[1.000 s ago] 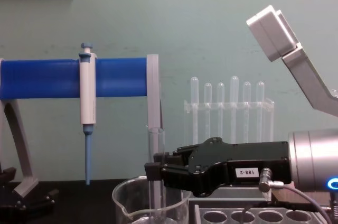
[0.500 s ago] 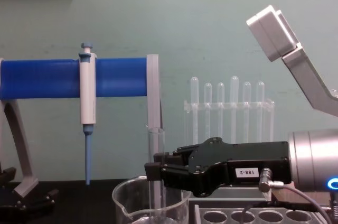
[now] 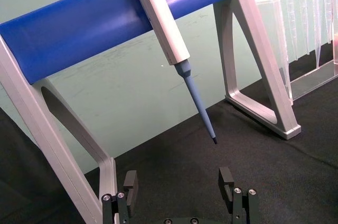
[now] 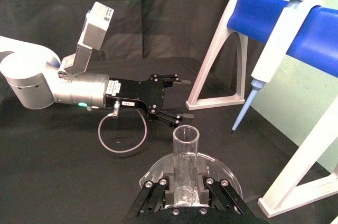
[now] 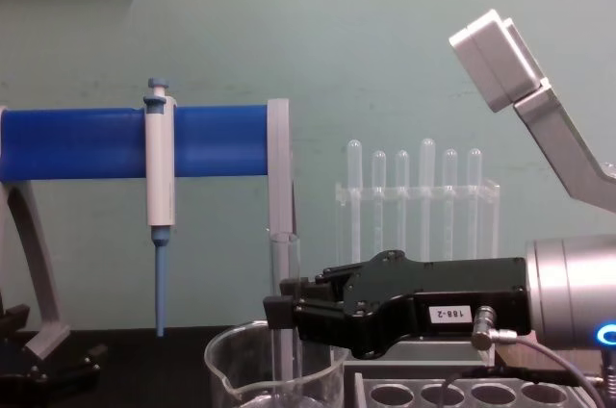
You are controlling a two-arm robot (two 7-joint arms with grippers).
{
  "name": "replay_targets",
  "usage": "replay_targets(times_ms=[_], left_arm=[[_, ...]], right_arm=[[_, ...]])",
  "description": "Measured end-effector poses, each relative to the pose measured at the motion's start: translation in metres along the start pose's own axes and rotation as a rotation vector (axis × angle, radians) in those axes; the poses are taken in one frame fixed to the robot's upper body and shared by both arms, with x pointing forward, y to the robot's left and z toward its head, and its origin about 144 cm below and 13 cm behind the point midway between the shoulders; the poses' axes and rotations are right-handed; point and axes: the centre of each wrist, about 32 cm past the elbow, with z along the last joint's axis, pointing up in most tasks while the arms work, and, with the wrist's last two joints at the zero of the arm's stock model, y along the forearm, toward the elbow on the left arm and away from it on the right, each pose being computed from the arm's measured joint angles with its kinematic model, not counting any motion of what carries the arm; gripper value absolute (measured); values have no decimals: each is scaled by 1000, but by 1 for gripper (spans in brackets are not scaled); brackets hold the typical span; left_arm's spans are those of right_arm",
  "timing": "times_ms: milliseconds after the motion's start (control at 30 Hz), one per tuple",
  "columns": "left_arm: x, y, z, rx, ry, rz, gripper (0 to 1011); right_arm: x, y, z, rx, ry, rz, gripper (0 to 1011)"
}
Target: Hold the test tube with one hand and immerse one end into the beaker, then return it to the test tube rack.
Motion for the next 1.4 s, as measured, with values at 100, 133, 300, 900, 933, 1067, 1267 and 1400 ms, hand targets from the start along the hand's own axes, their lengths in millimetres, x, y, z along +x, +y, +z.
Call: replay_targets(times_ms=[100, 133, 300, 900, 933, 1067, 1267, 1400], left_arm=[[0, 0, 0, 0, 0, 0, 1000], [0, 0, 0, 0, 0, 0, 1000], [0, 0, 0, 0, 0, 0, 1000], [0, 0, 0, 0, 0, 0, 1000], [0, 0, 0, 0, 0, 0, 1000], [0, 0, 0, 0, 0, 0, 1000], [0, 0, 0, 0, 0, 0, 1000], [0, 0, 0, 0, 0, 0, 1000]], right_arm=[[0, 0, 0, 0, 0, 0, 242], [0, 0, 0, 0, 0, 0, 242], [0, 0, 0, 0, 0, 0, 242], [0, 0, 0, 0, 0, 0, 242], [0, 0, 0, 0, 0, 0, 242], [0, 0, 0, 0, 0, 0, 242], [0, 0, 0, 0, 0, 0, 242], [0, 0, 0, 0, 0, 0, 242]])
